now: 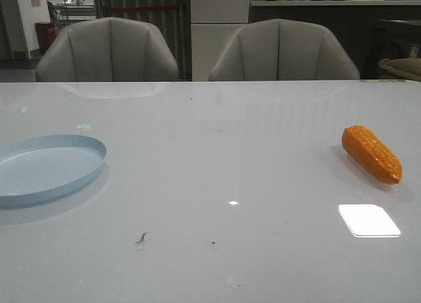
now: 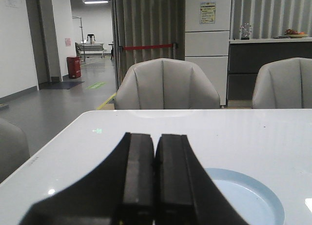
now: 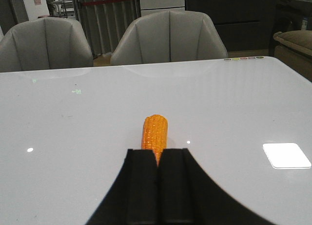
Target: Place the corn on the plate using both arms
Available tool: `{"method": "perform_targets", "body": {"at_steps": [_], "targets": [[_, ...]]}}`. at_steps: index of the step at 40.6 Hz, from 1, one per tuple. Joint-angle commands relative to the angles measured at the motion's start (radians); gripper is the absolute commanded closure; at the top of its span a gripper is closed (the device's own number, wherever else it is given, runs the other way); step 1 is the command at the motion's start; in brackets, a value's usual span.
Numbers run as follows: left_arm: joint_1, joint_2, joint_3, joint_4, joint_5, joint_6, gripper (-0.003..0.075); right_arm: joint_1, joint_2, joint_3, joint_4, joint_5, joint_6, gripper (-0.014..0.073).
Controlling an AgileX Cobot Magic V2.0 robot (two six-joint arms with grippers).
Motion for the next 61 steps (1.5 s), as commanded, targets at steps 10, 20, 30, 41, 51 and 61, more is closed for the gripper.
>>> {"method": "perform_targets", "body": {"at_steps": [10, 20, 30, 41, 51, 61], "targets": [[0.001, -0.020, 0.037, -0.007, -0.095, -0.007, 0.0627, 0.003, -0.023, -0.024, 0.003, -0.083, -0.003, 0.0558], [0.001, -0.020, 0.037, -0.007, -0.095, -0.007, 0.0627, 0.003, -0.023, -0.024, 0.003, -0.083, -0.003, 0.0558], [0.001, -0.020, 0.037, -0.007, -0.122, -0.007, 0.0627, 0.003, -0.023, -0.024, 0.003, -0.087, -0.003, 0.0558], [0.001, -0.020, 0.029, -0.007, -0.314, -0.007, 0.0627, 0.003, -0.023, -0.024, 0.003, -0.126, -0.003, 0.0558], [0.001, -0.020, -0.148, -0.007, -0.326, -0.011, 0.0627, 0.003, -0.023, -0.119, 0.003, -0.348, -0.003, 0.0556], [0.001, 0.052, -0.452, -0.005, -0.089, -0.011, 0.0627, 0.003, 0.086, -0.442, -0.022, -0.208, -0.003, 0.0556]]}}
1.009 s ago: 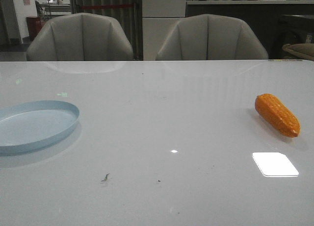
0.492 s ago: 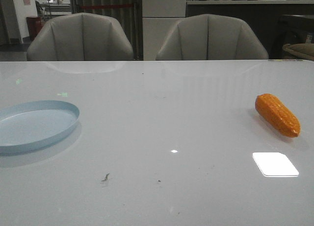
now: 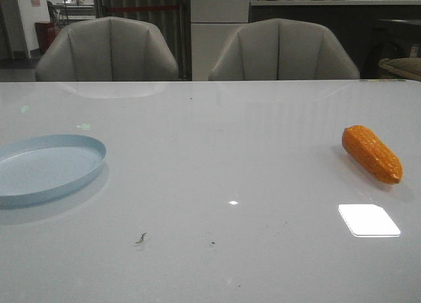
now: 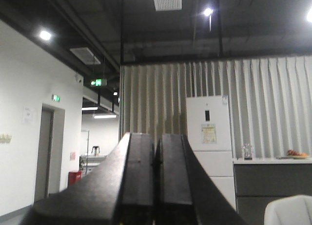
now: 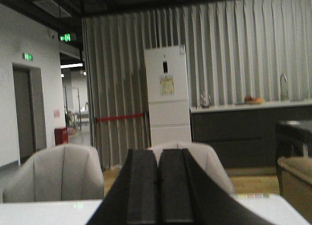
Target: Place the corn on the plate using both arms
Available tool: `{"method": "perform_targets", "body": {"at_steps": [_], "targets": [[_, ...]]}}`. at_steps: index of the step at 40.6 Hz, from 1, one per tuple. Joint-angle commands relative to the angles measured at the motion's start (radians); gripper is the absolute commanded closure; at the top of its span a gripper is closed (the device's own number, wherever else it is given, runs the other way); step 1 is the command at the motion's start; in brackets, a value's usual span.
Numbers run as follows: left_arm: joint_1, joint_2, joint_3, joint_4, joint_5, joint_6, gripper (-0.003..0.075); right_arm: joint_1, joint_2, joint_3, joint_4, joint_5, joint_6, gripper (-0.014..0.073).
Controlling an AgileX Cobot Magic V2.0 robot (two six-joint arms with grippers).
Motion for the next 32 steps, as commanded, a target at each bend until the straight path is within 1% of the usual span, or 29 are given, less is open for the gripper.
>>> {"method": "perform_targets", "body": {"at_steps": [1, 3, 6, 9, 13, 22, 24, 28, 32], "targets": [[0.001, 0.062, -0.153, -0.005, 0.080, -0.011, 0.0627, 0.003, 0.085, -0.150, -0.020, -0.044, -0.003, 0.0556], [0.001, 0.104, -0.232, -0.004, 0.146, -0.011, 0.0627, 0.003, 0.149, -0.207, -0.020, -0.043, -0.003, 0.0556], [0.001, 0.176, -0.322, -0.004, 0.205, -0.011, 0.0627, 0.003, 0.234, -0.275, -0.020, -0.043, -0.003, 0.0556], [0.001, 0.262, -0.397, -0.004, 0.232, -0.011, 0.0627, 0.003, 0.320, -0.326, -0.020, -0.046, -0.003, 0.0556], [0.001, 0.367, -0.463, -0.004, 0.227, -0.011, 0.0627, 0.003, 0.441, -0.348, -0.020, -0.056, -0.003, 0.0556], [0.001, 0.566, -0.455, -0.022, 0.237, -0.011, 0.0627, 0.003, 0.637, -0.348, -0.020, -0.022, -0.003, 0.0556], [0.001, 0.641, -0.437, -0.026, 0.237, -0.011, 0.0627, 0.003, 0.689, -0.348, -0.020, -0.011, -0.003, 0.0556], [0.001, 0.793, -0.425, -0.105, 0.249, -0.011, 0.0627, 0.003, 0.775, -0.348, -0.020, -0.007, -0.003, 0.0556], [0.001, 0.902, -0.425, -0.176, 0.333, -0.011, 0.0627, 0.003, 0.834, -0.348, -0.020, -0.003, -0.003, 0.0556]]}}
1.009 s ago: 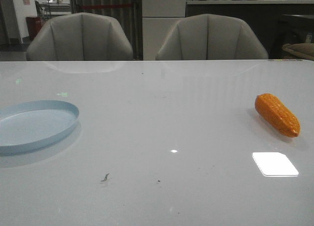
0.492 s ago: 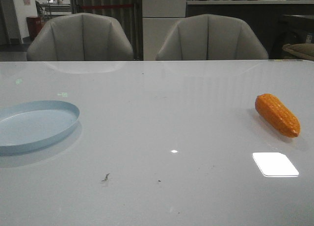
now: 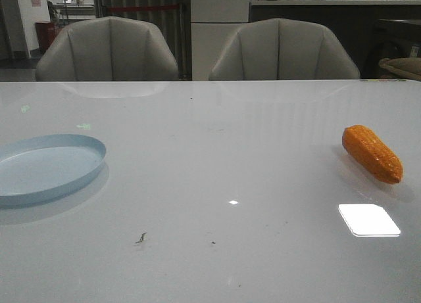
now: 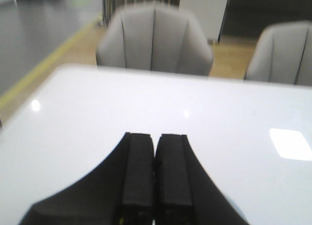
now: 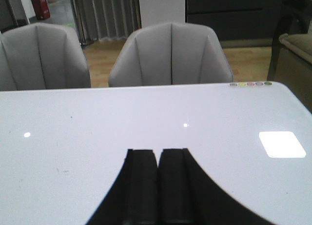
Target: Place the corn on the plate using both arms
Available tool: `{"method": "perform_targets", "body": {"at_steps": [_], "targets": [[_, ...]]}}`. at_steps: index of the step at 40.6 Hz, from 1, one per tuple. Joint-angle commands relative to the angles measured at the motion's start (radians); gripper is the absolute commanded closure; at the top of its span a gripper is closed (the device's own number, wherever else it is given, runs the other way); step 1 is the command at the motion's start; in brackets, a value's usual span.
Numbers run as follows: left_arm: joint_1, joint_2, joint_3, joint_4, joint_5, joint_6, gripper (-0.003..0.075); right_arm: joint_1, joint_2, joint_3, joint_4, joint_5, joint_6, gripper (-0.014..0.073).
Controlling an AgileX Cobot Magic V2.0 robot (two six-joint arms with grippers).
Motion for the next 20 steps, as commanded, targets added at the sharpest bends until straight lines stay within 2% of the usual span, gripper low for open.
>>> {"method": "perform_targets", "body": {"at_steps": [1, 3, 5, 10, 13, 15, 20], "targets": [[0.001, 0.070, -0.028, -0.045, 0.000, -0.011, 0.0627, 0.003, 0.036, -0.036, -0.012, -0.069, -0.003, 0.0554], [0.001, 0.117, -0.028, -0.031, 0.058, -0.009, 0.0623, 0.003, 0.061, -0.036, -0.012, -0.045, -0.003, 0.0529], [0.001, 0.157, -0.028, 0.000, 0.081, 0.006, 0.0599, 0.003, 0.081, -0.036, -0.012, -0.013, -0.003, 0.0456], [0.001, 0.226, -0.028, 0.053, 0.076, 0.008, 0.0438, 0.003, 0.117, -0.036, -0.012, 0.064, -0.003, 0.0173], [0.001, 0.254, -0.028, 0.062, 0.066, 0.008, 0.0311, 0.003, 0.133, -0.036, -0.012, 0.077, -0.003, 0.0082], [0.001, 0.273, -0.028, 0.062, 0.060, 0.008, 0.0262, 0.003, 0.140, -0.036, -0.012, 0.080, -0.003, 0.0067], [0.001, 0.338, -0.073, 0.057, 0.081, 0.008, 0.0258, 0.003, 0.140, -0.034, -0.012, 0.103, -0.003, 0.0074]]}}
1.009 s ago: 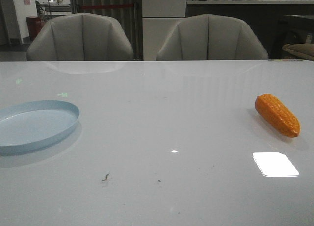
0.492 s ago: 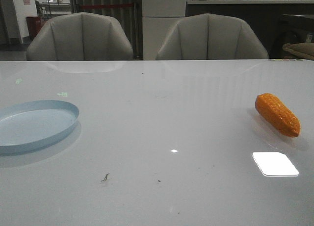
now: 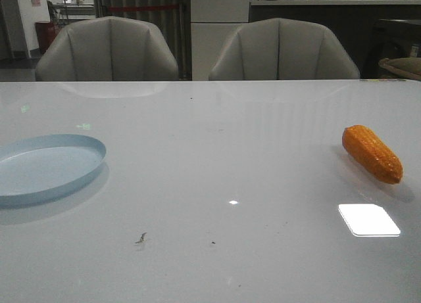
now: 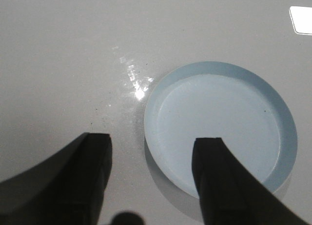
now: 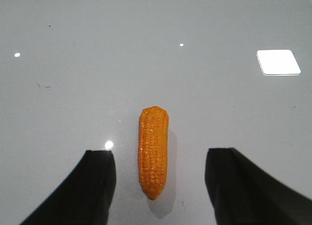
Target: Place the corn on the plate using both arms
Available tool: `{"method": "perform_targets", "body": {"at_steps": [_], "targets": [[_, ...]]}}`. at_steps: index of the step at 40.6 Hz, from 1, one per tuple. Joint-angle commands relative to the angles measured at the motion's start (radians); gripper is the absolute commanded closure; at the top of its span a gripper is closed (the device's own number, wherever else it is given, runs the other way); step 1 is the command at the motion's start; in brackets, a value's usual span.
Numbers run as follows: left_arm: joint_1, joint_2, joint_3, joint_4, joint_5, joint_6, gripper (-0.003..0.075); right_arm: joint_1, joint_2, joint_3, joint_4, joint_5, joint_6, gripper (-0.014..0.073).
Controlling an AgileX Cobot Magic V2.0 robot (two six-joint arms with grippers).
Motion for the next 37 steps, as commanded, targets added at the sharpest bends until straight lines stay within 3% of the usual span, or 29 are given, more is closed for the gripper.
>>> {"method": "perform_targets", "body": {"at_steps": [1, 6, 15, 22, 37], "targets": [[0.001, 0.037, -0.087, -0.009, -0.018, 0.000, 0.0258, 0.003, -0.007, -0.032, -0.011, -0.058, -0.003, 0.0074], [0.001, 0.218, -0.254, -0.009, 0.136, 0.000, 0.0258, 0.003, -0.007, -0.032, -0.011, -0.026, -0.003, 0.0074], [0.001, 0.511, -0.490, -0.009, 0.227, 0.000, 0.0258, 0.003, -0.007, -0.032, -0.011, -0.012, -0.003, 0.0074], [0.001, 0.630, -0.565, -0.009, 0.259, 0.000, 0.0258, 0.003, -0.007, -0.032, -0.011, -0.012, -0.003, 0.0074], [0.001, 0.726, -0.571, -0.009, 0.251, 0.000, 0.0259, 0.003, -0.007, -0.032, -0.011, -0.012, -0.003, 0.0074]]}}
